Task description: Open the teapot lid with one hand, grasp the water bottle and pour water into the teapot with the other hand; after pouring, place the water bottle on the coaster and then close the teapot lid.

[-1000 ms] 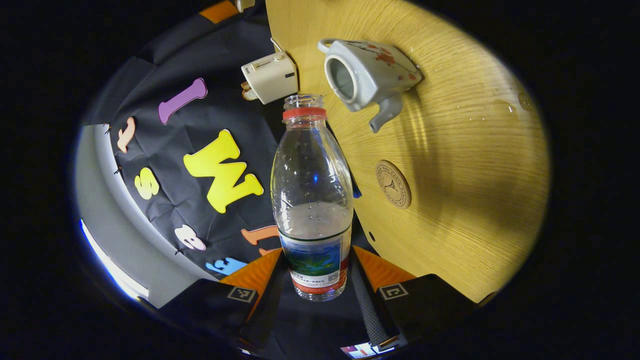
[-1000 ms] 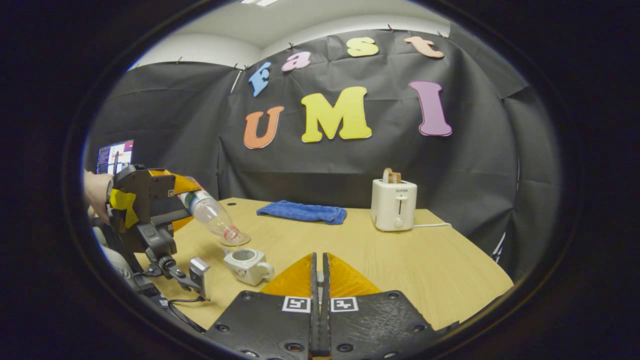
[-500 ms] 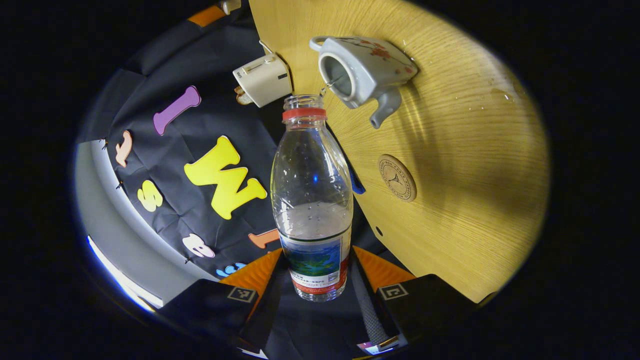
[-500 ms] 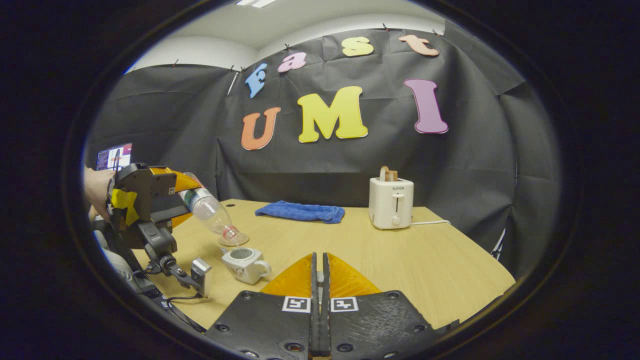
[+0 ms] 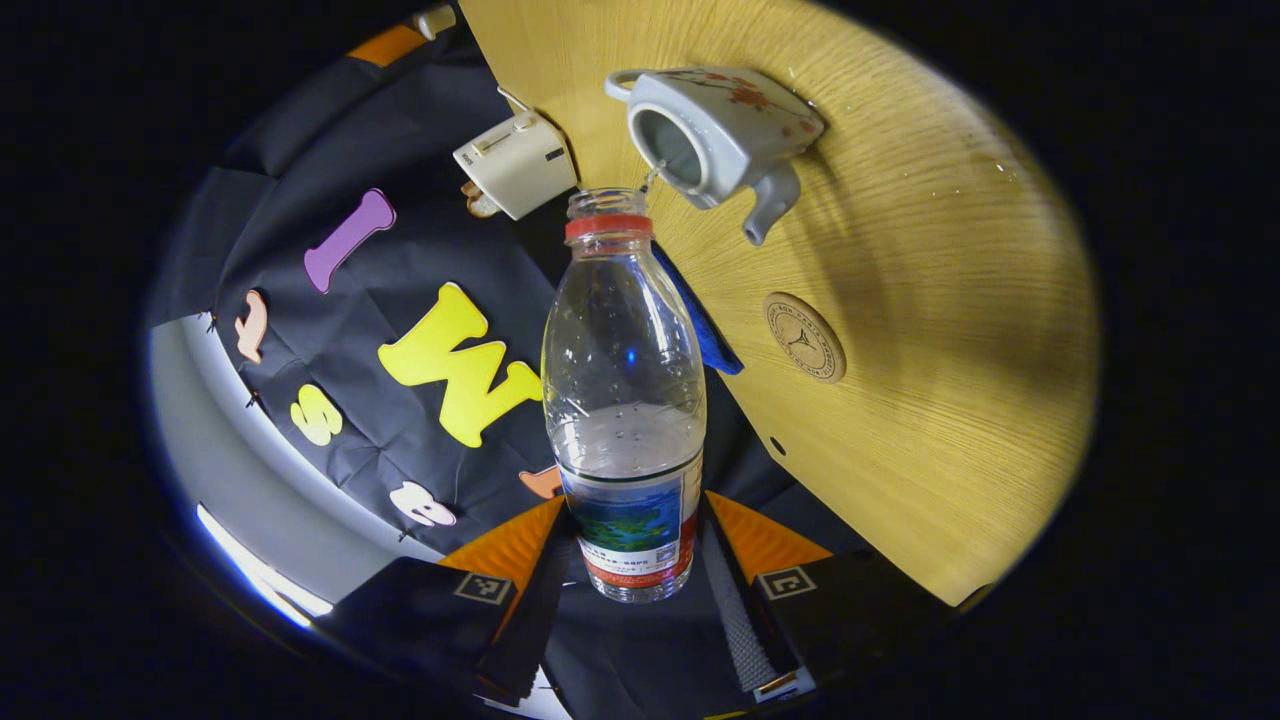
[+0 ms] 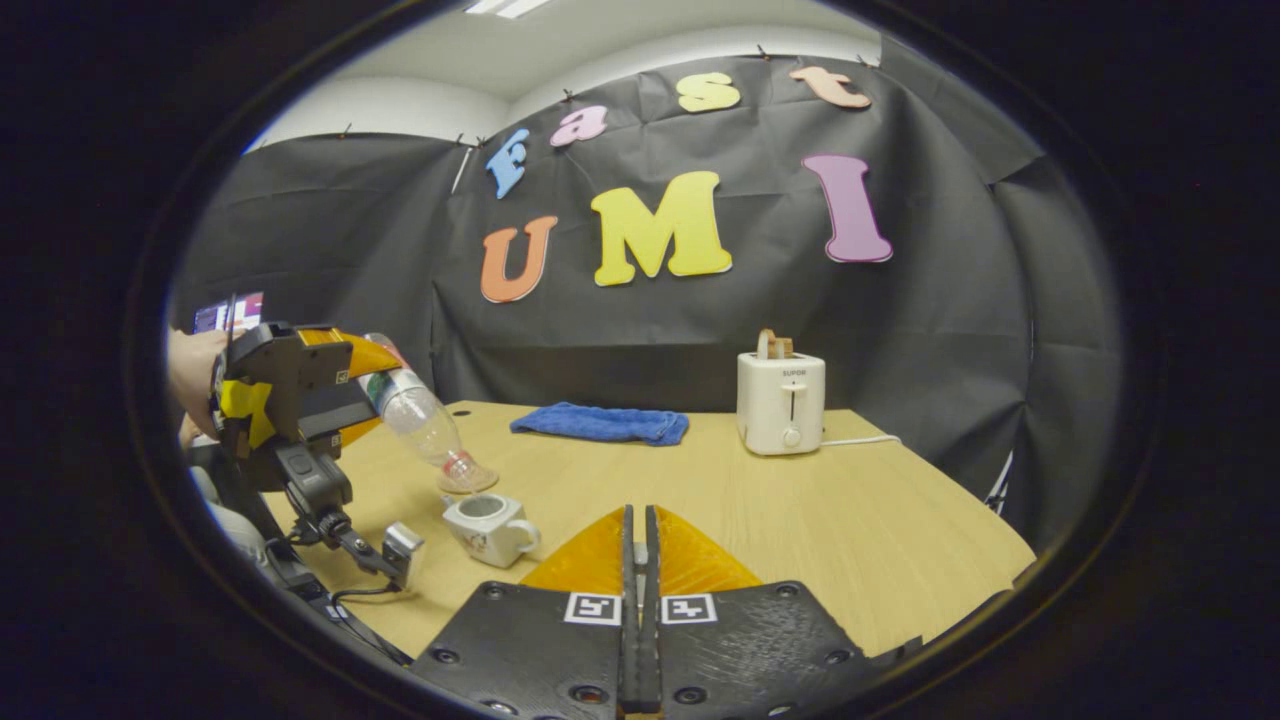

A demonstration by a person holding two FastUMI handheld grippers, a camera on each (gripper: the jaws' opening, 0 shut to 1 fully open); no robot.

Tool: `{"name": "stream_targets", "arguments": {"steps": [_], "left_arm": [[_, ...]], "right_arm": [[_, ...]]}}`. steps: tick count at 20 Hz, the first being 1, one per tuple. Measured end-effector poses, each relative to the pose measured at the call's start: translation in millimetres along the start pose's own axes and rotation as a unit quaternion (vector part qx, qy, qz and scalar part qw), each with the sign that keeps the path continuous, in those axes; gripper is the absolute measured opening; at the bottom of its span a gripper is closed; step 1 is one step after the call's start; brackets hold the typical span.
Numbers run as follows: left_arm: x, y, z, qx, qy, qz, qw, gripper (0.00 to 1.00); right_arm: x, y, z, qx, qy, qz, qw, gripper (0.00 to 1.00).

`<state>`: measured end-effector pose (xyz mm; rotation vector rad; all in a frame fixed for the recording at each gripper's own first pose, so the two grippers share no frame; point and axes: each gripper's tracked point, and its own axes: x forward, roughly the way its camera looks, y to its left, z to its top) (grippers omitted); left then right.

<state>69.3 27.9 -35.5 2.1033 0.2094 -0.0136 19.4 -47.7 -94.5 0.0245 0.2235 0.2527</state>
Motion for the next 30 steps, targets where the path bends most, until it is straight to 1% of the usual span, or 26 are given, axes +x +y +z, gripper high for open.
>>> {"name": "stream_targets", "arguments": {"steps": [8, 11, 14, 16, 18, 19, 20, 21, 22, 24, 26, 27, 28, 30], "left_arm": [[1.1, 6.2, 3.2, 0.010, -0.005, 0.012, 1.000, 0.74], [3.8, 1.8, 1.4, -0.013, -0.006, 0.011, 1.000, 0.74], [3.4, -5.2, 1.2, -0.073, -0.009, 0.005, 0.997, 0.74], [4.7, -10.8, 1.4, -0.136, -0.012, 0.000, 0.991, 0.73], [5.1, -22.7, 3.5, -0.210, -0.013, -0.017, 0.977, 0.73], [4.4, -26.1, 3.3, -0.248, -0.014, -0.025, 0.968, 0.74], [3.5, -29.1, 0.3, -0.291, -0.011, -0.028, 0.956, 0.73], [2.5, -29.9, -1.8, -0.343, -0.012, -0.035, 0.939, 0.76], [4.0, -32.5, -5.1, -0.405, -0.011, -0.046, 0.913, 0.73], [0.5, -38.0, -4.3, -0.524, -0.014, -0.065, 0.849, 0.74], [-4.4, -35.8, -0.7, -0.626, -0.018, -0.074, 0.776, 0.74], [-5.7, -34.0, 4.0, -0.671, -0.024, -0.082, 0.737, 0.74], [-5.6, -38.0, 9.1, -0.716, -0.029, -0.095, 0.691, 0.74], [-6.1, -43.2, 24.1, -0.799, -0.040, -0.135, 0.585, 0.74]], "right_arm": [[0.0, 1.0, -1.3, 0.000, 0.002, 0.002, 1.000, 0.00], [0.3, 0.5, -0.9, 0.000, 0.002, 0.000, 1.000, 0.00], [-0.3, -0.5, 0.0, 0.005, 0.002, -0.003, 1.000, 0.00], [0.2, -3.6, 0.3, 0.008, 0.002, -0.006, 1.000, 0.00], [1.5, -4.0, 0.0, 0.011, 0.004, -0.007, 1.000, 0.00], [1.3, -3.3, -0.1, 0.011, 0.005, -0.006, 1.000, 0.00], [0.9, -2.5, 0.8, 0.010, 0.005, -0.006, 1.000, 0.00], [0.4, -1.7, 2.1, 0.008, 0.004, -0.007, 1.000, 0.00], [0.3, -1.2, 3.4, 0.006, 0.004, -0.007, 1.000, 0.00], [0.5, -1.6, 6.1, 0.002, 0.003, -0.010, 1.000, 0.00], [-1.2, 0.4, 8.9, 0.001, 0.002, -0.010, 1.000, 0.00], [-0.1, 1.2, 10.3, 0.000, 0.001, -0.009, 1.000, 0.00], [0.5, 2.6, 11.8, 0.000, 0.001, -0.008, 1.000, 0.00], [-0.4, 5.5, 13.6, -0.003, 0.001, -0.007, 1.000, 0.00]]}}
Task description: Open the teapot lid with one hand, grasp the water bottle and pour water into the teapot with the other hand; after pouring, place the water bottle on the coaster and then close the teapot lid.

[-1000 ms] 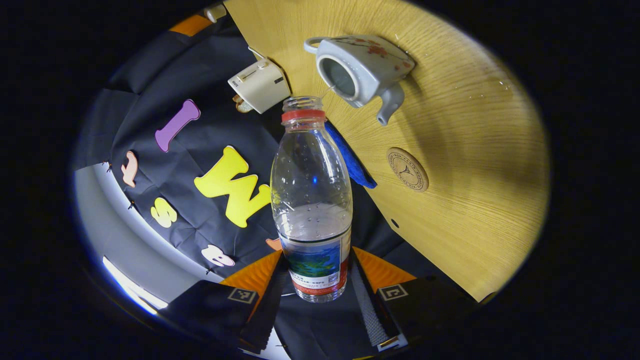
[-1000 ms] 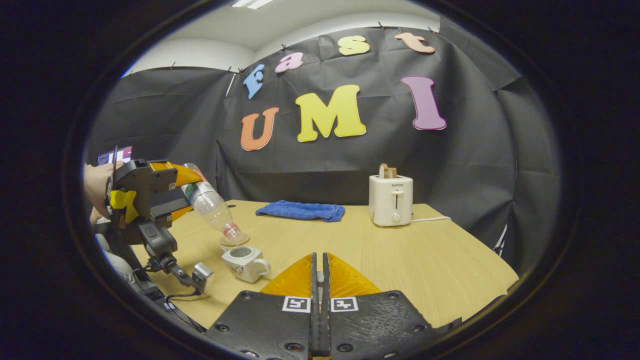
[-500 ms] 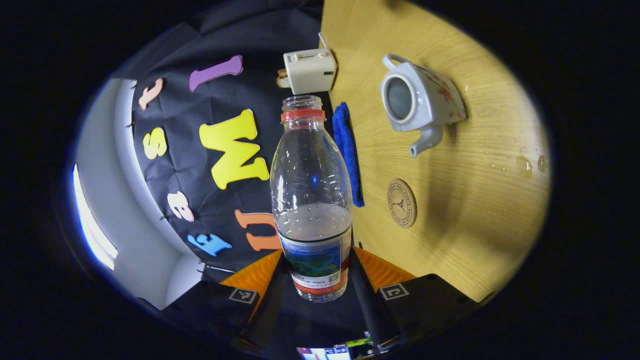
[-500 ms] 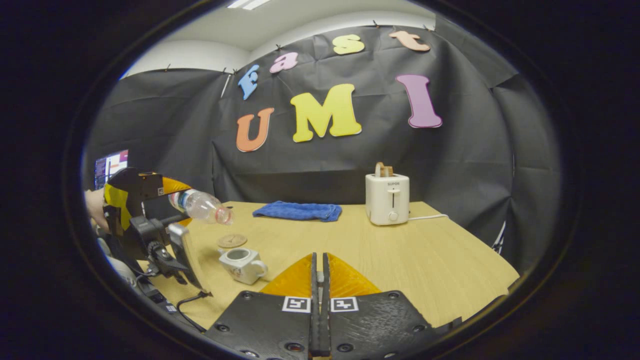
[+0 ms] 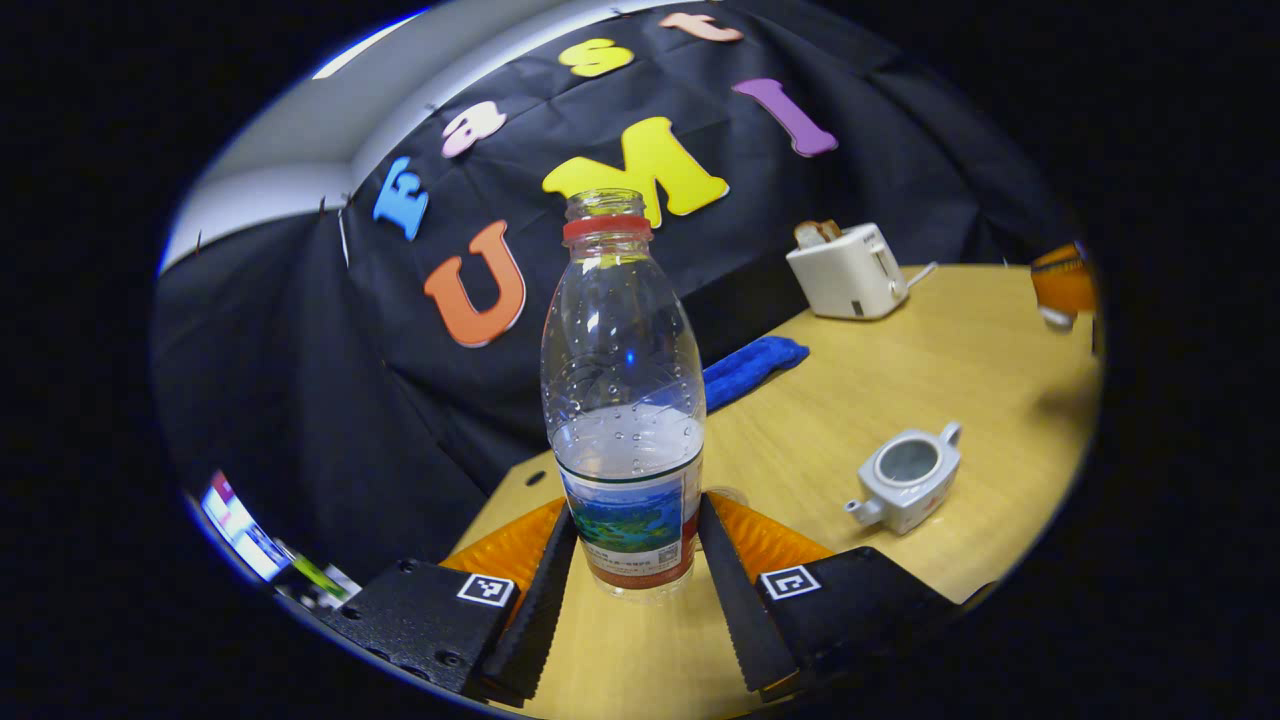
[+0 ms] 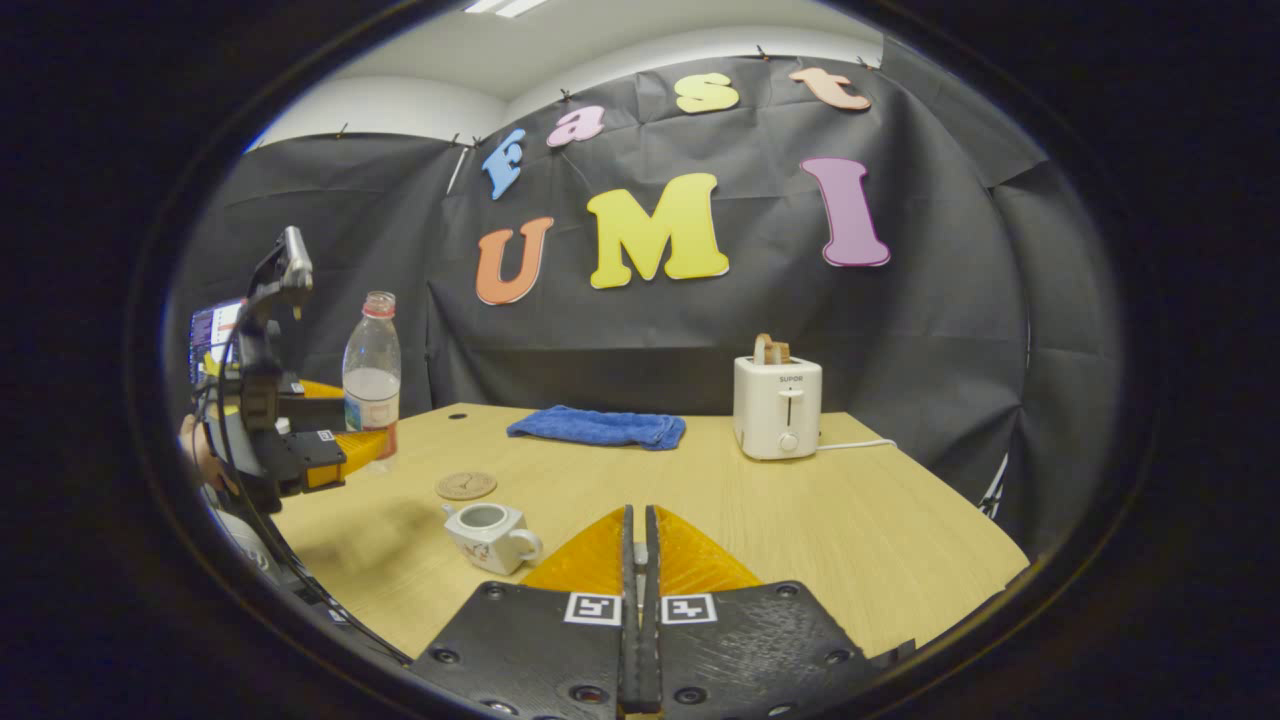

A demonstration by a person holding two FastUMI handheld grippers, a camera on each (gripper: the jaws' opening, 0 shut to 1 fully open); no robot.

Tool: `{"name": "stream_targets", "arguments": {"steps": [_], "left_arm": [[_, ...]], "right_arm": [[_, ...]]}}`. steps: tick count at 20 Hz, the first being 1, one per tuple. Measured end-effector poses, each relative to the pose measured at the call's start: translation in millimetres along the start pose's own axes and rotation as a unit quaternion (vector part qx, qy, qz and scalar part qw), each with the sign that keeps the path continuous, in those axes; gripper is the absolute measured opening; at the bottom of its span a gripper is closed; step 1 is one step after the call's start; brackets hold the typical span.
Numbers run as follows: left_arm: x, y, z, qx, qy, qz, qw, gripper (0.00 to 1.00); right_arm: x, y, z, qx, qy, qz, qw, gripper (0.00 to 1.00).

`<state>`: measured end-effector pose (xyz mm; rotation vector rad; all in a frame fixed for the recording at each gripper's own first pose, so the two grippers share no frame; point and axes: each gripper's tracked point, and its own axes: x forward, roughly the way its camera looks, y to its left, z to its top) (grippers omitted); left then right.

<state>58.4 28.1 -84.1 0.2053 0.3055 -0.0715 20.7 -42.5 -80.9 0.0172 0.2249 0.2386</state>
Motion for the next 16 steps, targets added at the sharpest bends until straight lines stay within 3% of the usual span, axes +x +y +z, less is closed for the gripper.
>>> {"name": "stream_targets", "arguments": {"steps": [2, 8, 16], "left_arm": [[9.5, -4.4, 1.1, -0.076, -0.005, -0.021, 0.997, 0.75], [47.8, 9.2, 12.9, -0.163, -0.050, -0.045, 0.984, 0.75], [109.1, 3.6, -0.8, -0.137, -0.016, -0.056, 0.989, 0.75]], "right_arm": [[0.6, 2.9, 1.1, -0.004, 0.000, 0.001, 1.000, 0.00], [1.3, 3.5, -0.7, -0.016, 0.000, -0.007, 1.000, 0.00], [11.0, -6.8, -18.9, -0.013, 0.021, -0.021, 0.999, 0.00]]}}
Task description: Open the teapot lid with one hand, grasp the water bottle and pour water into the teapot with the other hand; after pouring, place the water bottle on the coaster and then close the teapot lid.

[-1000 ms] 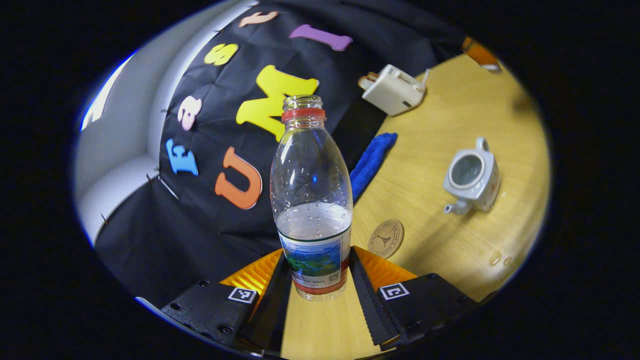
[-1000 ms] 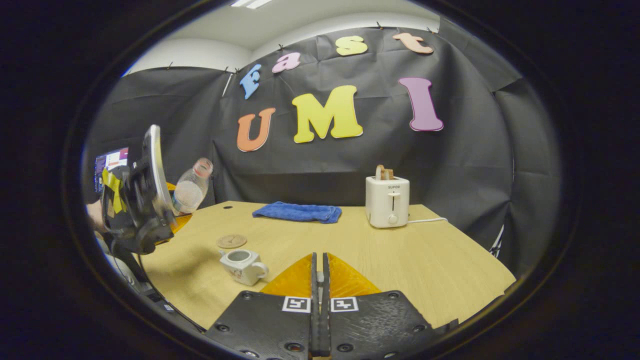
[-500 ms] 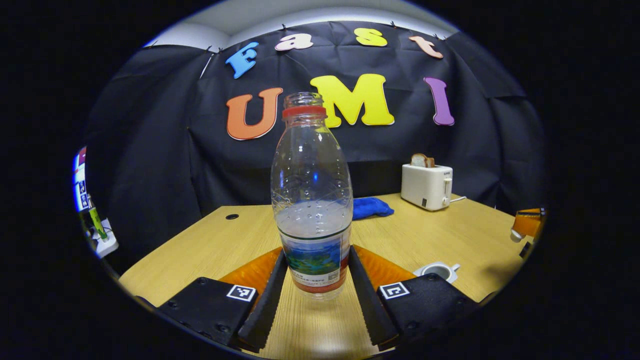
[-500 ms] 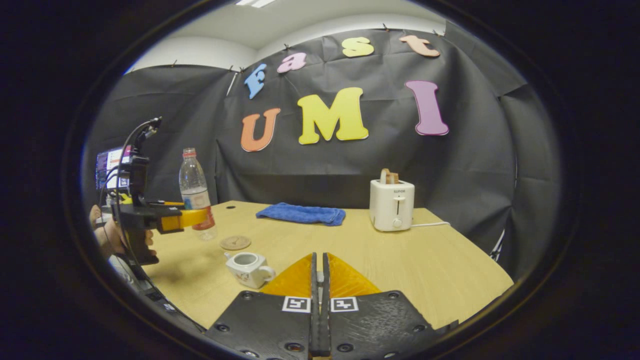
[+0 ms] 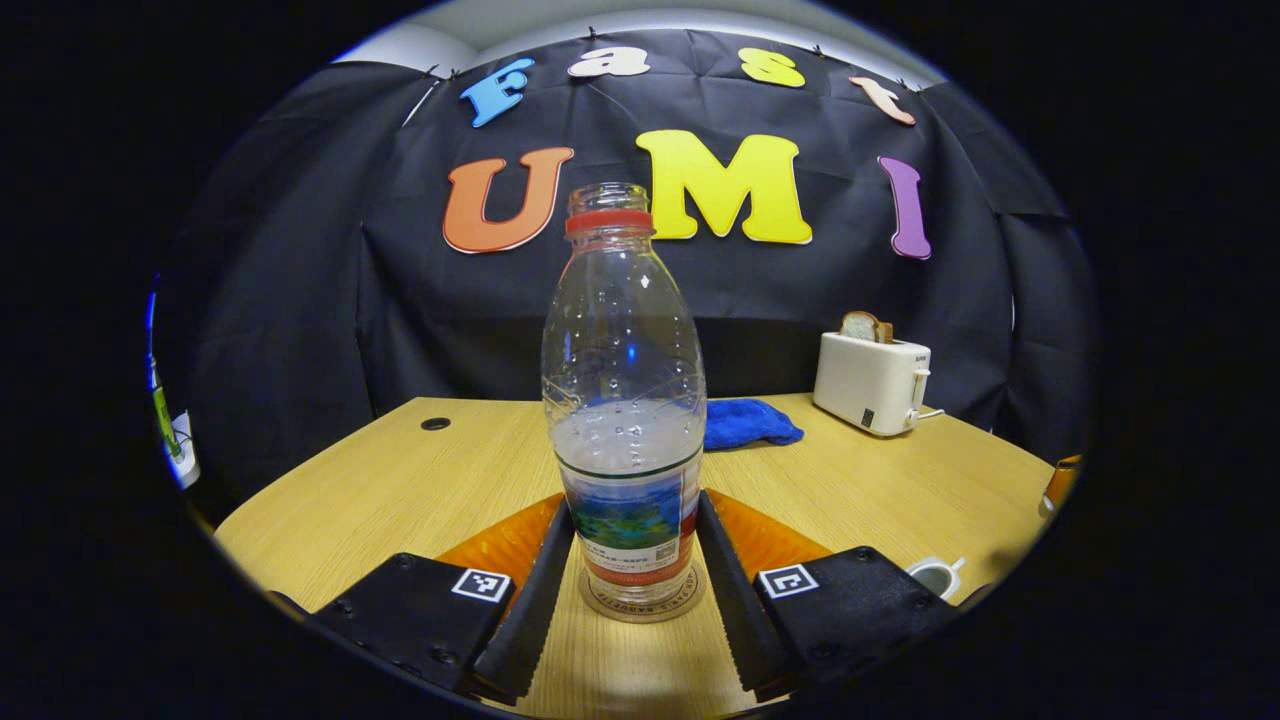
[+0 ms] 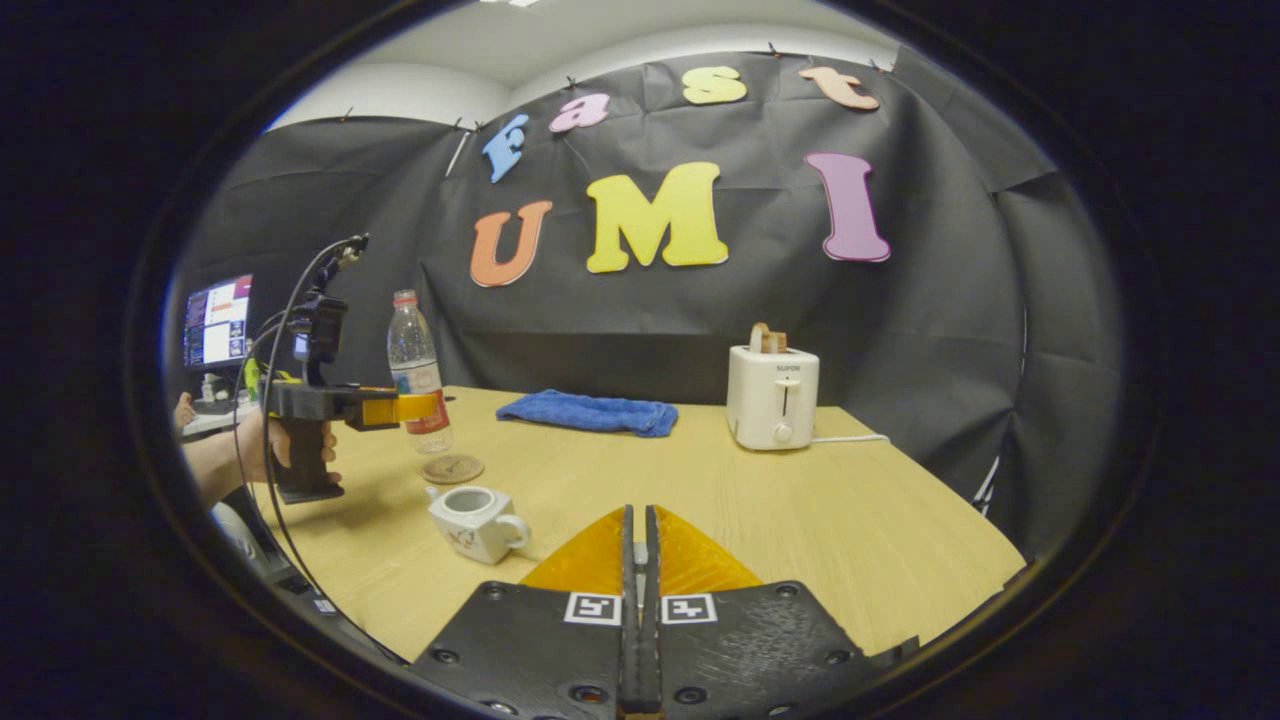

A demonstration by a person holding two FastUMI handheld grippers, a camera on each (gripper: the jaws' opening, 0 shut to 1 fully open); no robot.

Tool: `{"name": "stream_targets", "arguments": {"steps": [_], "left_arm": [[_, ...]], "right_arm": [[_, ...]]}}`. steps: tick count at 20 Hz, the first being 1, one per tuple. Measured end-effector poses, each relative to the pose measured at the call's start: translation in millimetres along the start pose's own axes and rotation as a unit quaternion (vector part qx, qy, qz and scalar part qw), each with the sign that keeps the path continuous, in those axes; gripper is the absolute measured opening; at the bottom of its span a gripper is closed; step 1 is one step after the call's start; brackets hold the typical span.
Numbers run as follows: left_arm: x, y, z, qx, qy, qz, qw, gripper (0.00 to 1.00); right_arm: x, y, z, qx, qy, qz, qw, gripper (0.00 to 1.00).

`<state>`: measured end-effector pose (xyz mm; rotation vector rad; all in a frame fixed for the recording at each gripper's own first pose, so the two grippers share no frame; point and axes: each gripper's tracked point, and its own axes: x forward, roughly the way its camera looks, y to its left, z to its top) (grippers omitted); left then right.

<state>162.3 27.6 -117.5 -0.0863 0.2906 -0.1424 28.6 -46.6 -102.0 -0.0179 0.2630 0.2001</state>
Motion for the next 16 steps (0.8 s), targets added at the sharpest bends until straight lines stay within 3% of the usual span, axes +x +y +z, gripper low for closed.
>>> {"name": "stream_targets", "arguments": {"steps": [6, 16], "left_arm": [[24.4, 2.0, -24.2, 0.009, 0.037, 0.008, 0.999, 0.77], [26.8, 0.0, -34.9, 0.021, 0.055, 0.003, 0.998, 0.81]], "right_arm": [[5.7, -1.3, -1.8, -0.007, 0.002, -0.010, 1.000, 0.00], [7.5, 3.6, -1.7, -0.007, 0.002, -0.004, 1.000, 0.00]]}}
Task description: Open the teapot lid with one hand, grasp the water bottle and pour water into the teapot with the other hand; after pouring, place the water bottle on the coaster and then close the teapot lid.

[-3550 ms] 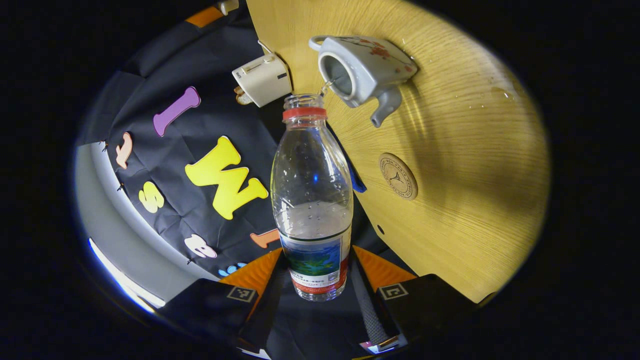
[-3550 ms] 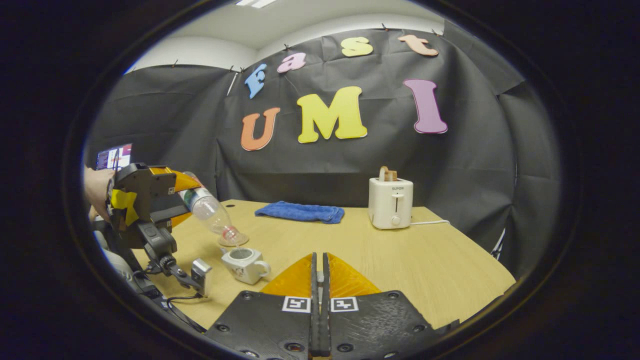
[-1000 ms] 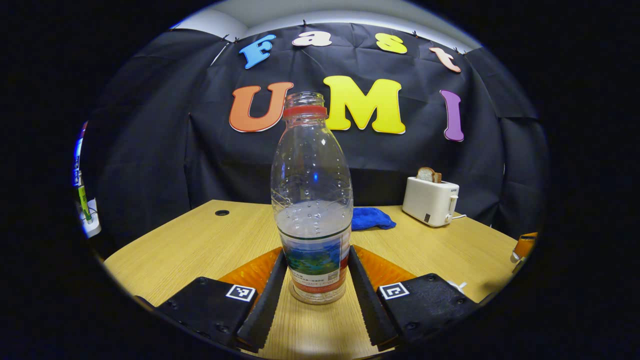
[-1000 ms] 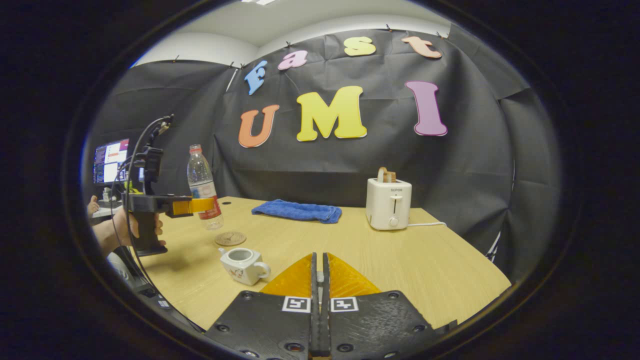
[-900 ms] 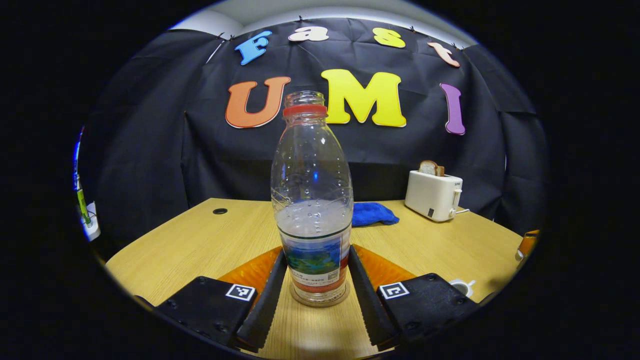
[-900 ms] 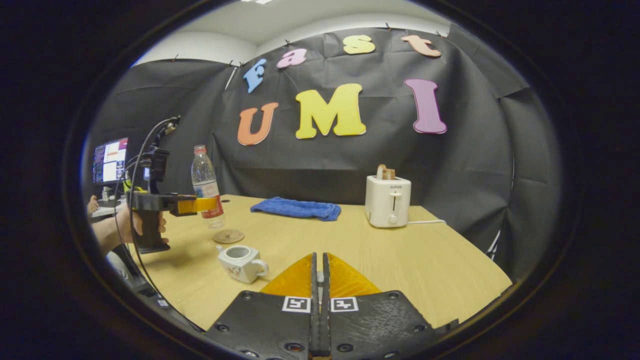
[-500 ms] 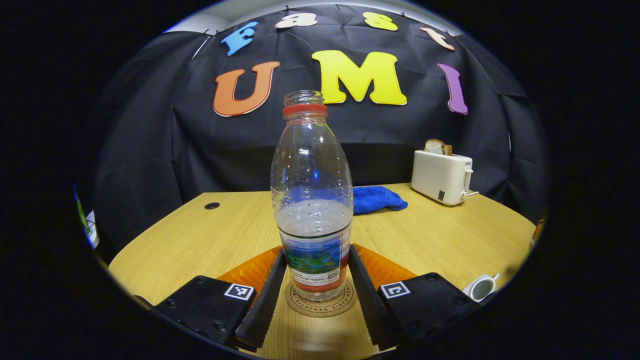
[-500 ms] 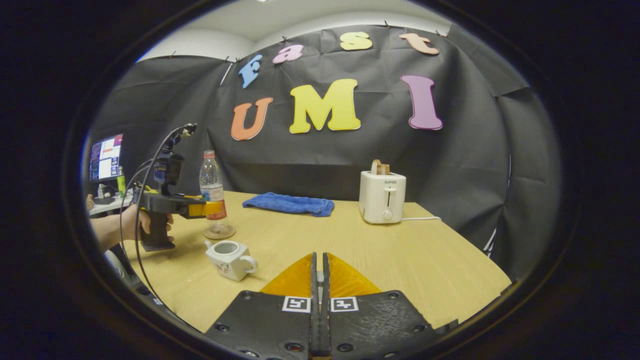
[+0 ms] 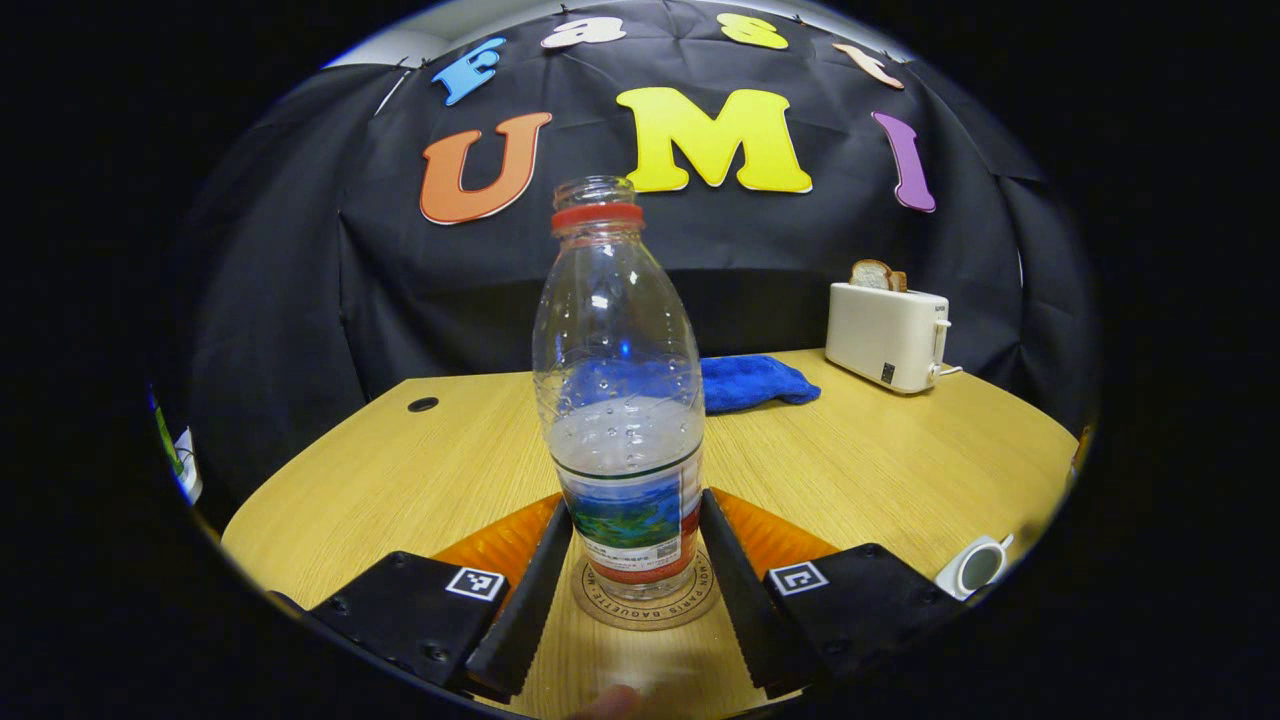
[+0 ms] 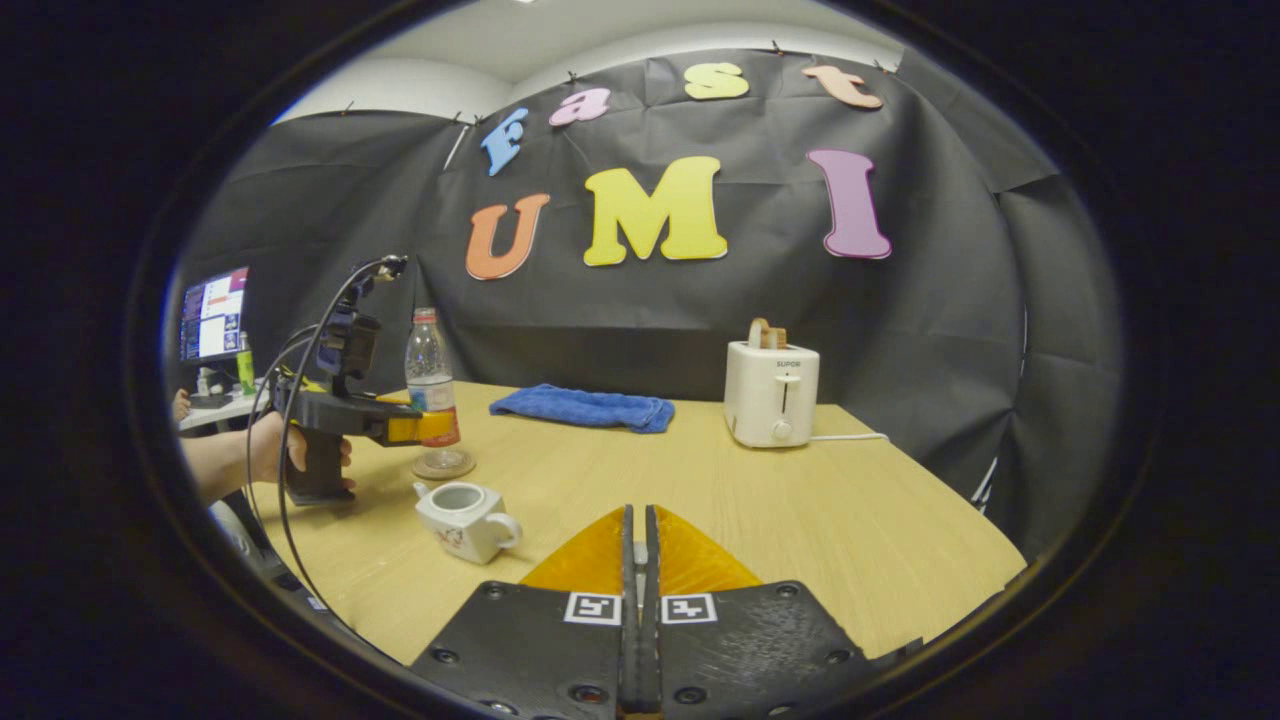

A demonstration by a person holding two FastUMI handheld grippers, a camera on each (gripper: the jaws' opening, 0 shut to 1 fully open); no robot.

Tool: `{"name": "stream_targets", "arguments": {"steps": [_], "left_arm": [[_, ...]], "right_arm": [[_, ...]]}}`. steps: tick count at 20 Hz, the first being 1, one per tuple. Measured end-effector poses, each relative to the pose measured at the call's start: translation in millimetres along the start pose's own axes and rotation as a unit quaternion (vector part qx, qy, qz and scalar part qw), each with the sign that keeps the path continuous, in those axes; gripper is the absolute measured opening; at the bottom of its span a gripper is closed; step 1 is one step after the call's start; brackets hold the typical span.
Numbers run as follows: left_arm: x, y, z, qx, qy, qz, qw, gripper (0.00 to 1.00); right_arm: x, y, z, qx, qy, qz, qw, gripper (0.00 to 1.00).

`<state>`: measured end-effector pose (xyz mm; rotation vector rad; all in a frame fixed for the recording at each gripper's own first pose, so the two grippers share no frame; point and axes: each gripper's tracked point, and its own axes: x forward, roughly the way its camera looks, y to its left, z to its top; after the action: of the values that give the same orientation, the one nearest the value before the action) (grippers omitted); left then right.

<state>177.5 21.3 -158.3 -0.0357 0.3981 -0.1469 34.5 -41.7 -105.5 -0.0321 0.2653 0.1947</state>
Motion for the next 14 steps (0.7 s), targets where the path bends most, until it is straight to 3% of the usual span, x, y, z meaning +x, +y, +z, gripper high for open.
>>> {"name": "stream_targets", "arguments": {"steps": [4, 9, 14], "left_arm": [[-1.3, 2.2, -9.8, -0.008, 0.017, 0.005, 1.000, 0.98], [-30.5, 6.3, -22.5, -0.040, 0.035, 0.004, 0.999, 0.98], [-92.2, 39.6, -11.9, -0.039, -0.011, 0.044, 0.998, 0.98]], "right_arm": [[-1.5, 2.3, -1.0, 0.000, 0.001, 0.000, 1.000, 0.00], [2.4, 19.0, 7.4, -0.007, -0.006, 0.014, 1.000, 0.00], [21.7, 61.3, 29.8, -0.004, -0.027, 0.062, 0.998, 0.00]]}}
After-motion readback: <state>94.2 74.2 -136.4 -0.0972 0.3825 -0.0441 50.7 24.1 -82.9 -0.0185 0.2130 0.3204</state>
